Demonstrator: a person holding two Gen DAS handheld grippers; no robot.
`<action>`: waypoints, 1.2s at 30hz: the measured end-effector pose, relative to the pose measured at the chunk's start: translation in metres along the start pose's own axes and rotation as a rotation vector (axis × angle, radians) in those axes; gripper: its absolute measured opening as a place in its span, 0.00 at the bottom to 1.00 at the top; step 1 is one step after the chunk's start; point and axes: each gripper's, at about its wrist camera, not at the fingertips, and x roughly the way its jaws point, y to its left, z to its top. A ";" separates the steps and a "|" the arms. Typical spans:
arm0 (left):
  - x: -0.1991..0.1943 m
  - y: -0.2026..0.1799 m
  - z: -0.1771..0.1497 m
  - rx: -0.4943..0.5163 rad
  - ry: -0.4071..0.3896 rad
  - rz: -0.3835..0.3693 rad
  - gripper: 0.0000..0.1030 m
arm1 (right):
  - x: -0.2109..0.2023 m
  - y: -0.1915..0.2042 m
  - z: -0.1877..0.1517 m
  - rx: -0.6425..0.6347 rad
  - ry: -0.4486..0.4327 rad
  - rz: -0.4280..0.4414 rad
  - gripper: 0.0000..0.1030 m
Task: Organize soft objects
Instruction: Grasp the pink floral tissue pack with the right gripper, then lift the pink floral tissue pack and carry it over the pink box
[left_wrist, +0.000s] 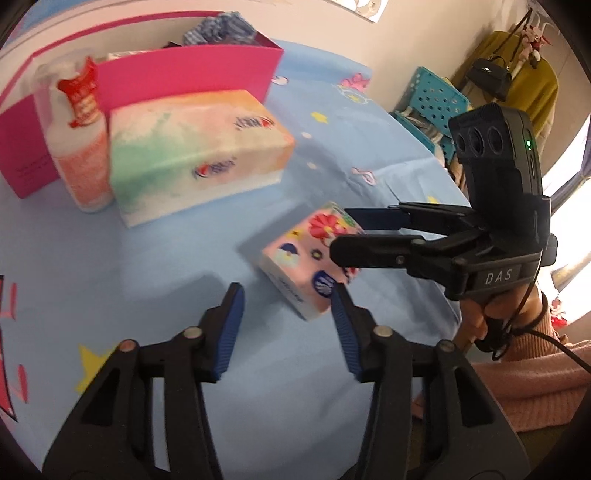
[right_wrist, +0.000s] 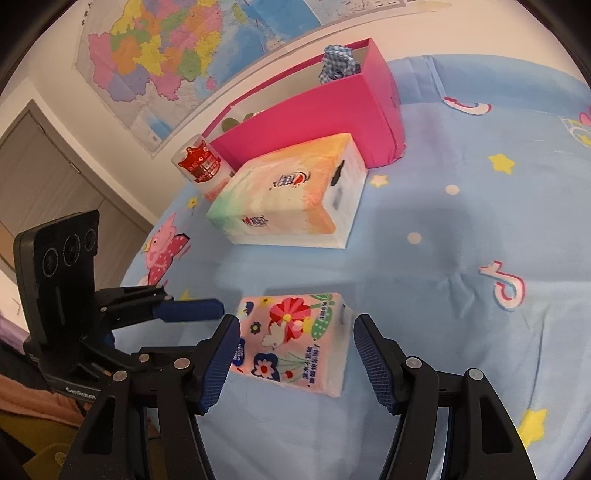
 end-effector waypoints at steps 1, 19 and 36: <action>0.002 0.000 0.001 -0.002 0.007 -0.011 0.41 | -0.001 0.000 -0.001 -0.001 0.002 -0.001 0.62; -0.006 0.014 0.004 -0.048 -0.015 0.015 0.34 | 0.014 0.014 -0.007 -0.015 0.031 0.042 0.42; -0.013 0.020 0.002 -0.050 -0.045 0.051 0.34 | 0.019 0.022 -0.004 -0.033 0.028 0.052 0.35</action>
